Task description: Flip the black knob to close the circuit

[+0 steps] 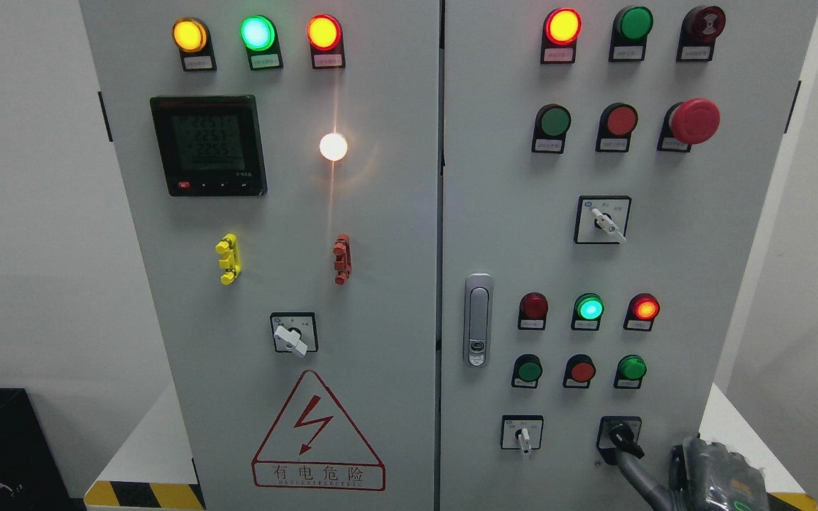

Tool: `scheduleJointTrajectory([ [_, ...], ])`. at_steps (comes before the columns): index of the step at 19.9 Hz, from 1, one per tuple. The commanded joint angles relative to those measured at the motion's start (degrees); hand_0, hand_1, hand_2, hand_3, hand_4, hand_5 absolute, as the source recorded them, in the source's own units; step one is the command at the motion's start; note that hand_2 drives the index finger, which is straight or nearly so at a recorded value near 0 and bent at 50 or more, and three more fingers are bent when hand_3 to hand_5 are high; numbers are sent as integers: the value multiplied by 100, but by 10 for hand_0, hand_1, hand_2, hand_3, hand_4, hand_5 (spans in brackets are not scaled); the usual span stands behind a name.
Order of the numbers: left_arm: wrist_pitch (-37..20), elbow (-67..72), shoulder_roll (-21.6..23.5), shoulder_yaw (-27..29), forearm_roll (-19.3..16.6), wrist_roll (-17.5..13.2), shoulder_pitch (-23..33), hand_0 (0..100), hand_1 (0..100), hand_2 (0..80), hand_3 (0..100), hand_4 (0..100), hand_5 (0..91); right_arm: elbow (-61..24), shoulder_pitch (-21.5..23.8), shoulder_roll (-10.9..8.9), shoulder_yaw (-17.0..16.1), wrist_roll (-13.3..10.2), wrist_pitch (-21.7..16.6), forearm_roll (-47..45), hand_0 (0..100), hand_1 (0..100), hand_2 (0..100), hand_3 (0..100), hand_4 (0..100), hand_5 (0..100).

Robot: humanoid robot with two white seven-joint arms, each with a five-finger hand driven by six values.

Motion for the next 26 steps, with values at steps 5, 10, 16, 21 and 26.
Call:
scheduleJointTrajectory([
  [5, -5, -132, 2, 0, 0, 0, 123, 120, 556, 0, 0, 0, 0, -81, 114, -11, 230, -15, -72, -5, 0, 0, 878, 1000, 877, 916],
  [10, -5, -132, 2, 0, 0, 0, 123, 120, 556, 0, 0, 0, 0, -117, 193, -11, 379, -42, -143, -5, 0, 0, 876, 1000, 877, 916],
  [16, -5, -132, 2, 0, 0, 0, 123, 120, 556, 0, 0, 0, 0, -283, 333, -11, 467, -112, -143, -5, 0, 0, 876, 1000, 877, 916],
  [21, -5, -132, 2, 0, 0, 0, 123, 120, 556, 0, 0, 0, 0, -468, 439, 42, 467, -121, -125, -5, 0, 0, 874, 1000, 876, 916],
  [26, -5, -132, 2, 0, 0, 0, 123, 120, 556, 0, 0, 0, 0, -793, 439, 50, 441, -121, -64, -348, 0, 0, 875, 1000, 876, 916],
])
